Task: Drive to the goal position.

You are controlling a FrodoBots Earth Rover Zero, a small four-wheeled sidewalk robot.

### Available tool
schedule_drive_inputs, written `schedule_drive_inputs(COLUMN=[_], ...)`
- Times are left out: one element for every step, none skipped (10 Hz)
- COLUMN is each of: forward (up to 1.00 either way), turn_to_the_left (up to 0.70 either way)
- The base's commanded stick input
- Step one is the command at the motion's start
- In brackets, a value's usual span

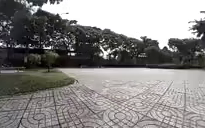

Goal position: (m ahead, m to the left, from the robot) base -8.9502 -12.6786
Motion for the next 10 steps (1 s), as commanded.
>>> schedule_drive_inputs(forward=[1.0,1.0,1.0,1.0,1.0,1.0,1.0,1.0,1.0,1.0], turn_to_the_left=[-0.27,-0.27,-0.27,-0.27,-0.27,-0.27,-0.27,-0.27,-0.27,-0.27])
